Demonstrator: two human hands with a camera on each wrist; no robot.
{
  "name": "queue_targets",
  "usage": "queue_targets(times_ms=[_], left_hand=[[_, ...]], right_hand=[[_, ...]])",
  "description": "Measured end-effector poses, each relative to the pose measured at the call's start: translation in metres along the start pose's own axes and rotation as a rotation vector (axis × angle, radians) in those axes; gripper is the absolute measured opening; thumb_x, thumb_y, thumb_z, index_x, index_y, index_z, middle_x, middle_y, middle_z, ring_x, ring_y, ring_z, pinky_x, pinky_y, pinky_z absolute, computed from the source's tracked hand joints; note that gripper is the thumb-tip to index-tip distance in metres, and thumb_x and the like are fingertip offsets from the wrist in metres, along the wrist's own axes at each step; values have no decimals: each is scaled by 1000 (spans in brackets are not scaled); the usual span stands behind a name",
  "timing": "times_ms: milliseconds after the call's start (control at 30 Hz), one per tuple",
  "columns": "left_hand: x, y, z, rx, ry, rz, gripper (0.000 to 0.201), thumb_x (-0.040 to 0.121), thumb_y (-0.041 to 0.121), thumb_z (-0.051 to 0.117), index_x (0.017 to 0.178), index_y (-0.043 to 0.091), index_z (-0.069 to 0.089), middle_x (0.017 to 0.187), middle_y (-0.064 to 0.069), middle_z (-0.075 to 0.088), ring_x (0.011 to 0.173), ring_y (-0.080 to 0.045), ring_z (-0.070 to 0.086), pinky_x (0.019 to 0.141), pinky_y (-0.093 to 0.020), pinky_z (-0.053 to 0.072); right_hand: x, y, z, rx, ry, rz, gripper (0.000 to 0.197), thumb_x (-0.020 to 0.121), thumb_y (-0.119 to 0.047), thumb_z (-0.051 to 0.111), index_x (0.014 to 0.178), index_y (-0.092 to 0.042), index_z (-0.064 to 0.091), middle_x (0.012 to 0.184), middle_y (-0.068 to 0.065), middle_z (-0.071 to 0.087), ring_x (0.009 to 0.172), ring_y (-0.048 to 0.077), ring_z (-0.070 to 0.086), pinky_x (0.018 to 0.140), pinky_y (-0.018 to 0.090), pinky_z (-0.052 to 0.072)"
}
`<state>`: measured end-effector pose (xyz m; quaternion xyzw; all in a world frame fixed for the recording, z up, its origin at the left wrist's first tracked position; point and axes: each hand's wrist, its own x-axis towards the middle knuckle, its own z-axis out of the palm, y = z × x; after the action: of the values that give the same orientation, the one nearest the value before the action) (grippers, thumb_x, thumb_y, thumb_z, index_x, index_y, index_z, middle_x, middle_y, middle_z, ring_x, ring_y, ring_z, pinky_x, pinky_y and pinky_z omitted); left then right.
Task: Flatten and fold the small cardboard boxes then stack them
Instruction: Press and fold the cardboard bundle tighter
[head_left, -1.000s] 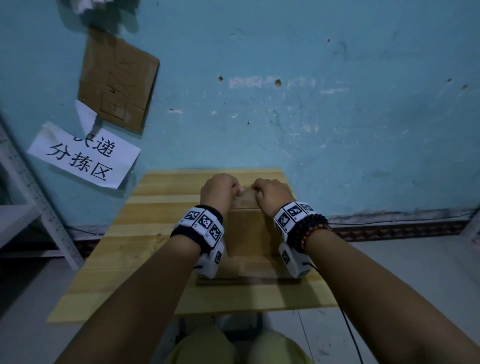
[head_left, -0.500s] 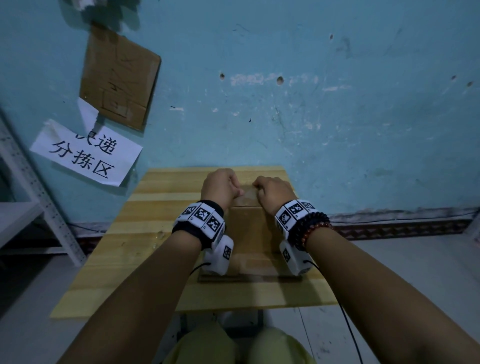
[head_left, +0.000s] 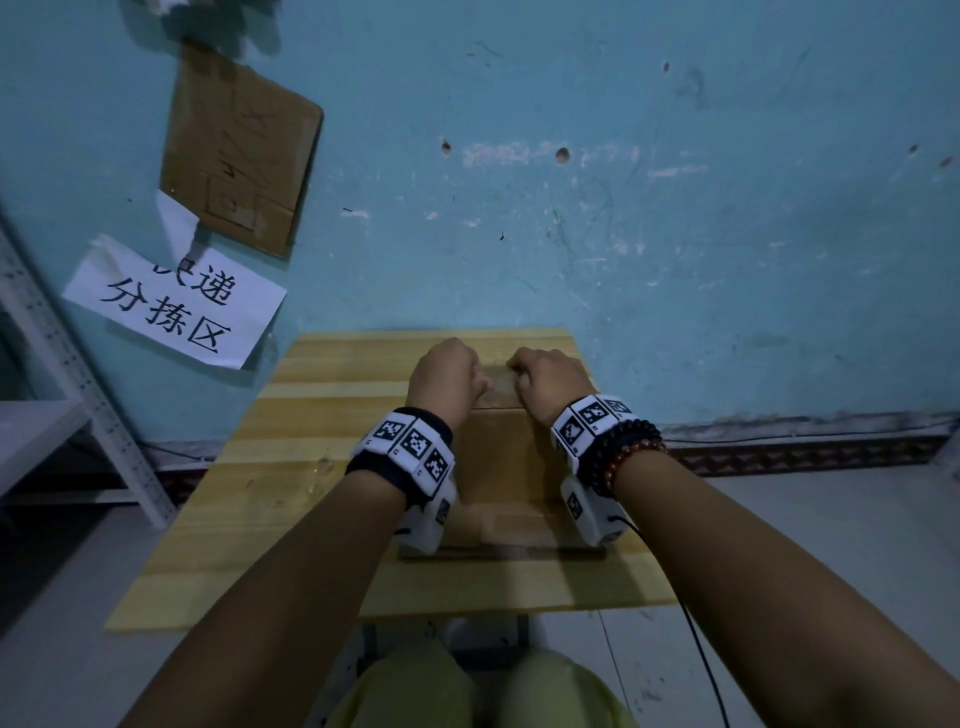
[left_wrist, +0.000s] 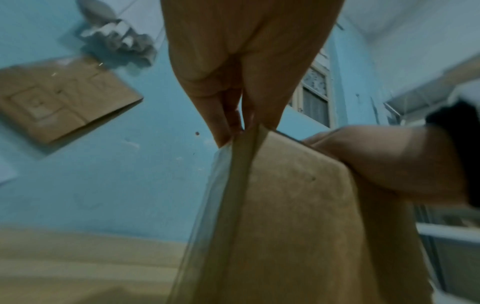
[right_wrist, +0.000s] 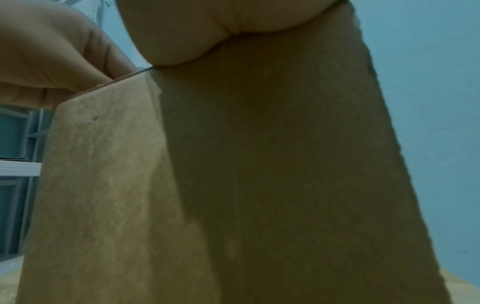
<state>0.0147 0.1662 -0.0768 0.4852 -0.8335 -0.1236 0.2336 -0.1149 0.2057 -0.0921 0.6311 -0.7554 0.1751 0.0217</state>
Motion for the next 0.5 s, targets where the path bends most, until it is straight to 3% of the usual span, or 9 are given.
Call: queue_targets(times_ms=[100,200,300,433,500], left_hand=[[3,-3,-1,-122,-15,-46,37,79,20,71,53,18,45,77,-5,58,76,-21,58,71,-29,44],[2,-1,-2,-141,33,-62,24,77,20,73,70,13,51,96,-7,48,89,-24,56,73,-28,40],[0,2,-1,-17,24,-70,25,84,24,67,92,1,62,113,-14,48,98,-28,56,80,-30,42],[-2,6,2,117,-1,-5,25,93,17,53,102,-5,63,119,-20,52,109,-32,53,89,-34,42],[-2,8,3,167,-11,28,21,95,9,48,105,-4,62,119,-21,53,111,-33,52,91,-35,42]], right_hand=[[-1,-1,-1,0,-9,3,35,91,-14,40,124,-12,52,122,14,60,113,31,51,92,35,37],[-1,-1,-1,8,-8,5,35,91,-13,40,124,-11,53,122,15,60,112,31,51,92,35,37],[-1,-1,-2,10,-5,4,35,92,-13,40,124,-11,53,122,15,60,112,31,52,92,34,37],[-1,-5,-3,-24,-39,26,35,93,-17,39,125,-10,52,120,16,60,109,33,54,88,34,41],[3,-8,-2,-72,-88,57,34,95,-28,38,121,-10,51,116,16,61,103,33,56,84,35,42]])
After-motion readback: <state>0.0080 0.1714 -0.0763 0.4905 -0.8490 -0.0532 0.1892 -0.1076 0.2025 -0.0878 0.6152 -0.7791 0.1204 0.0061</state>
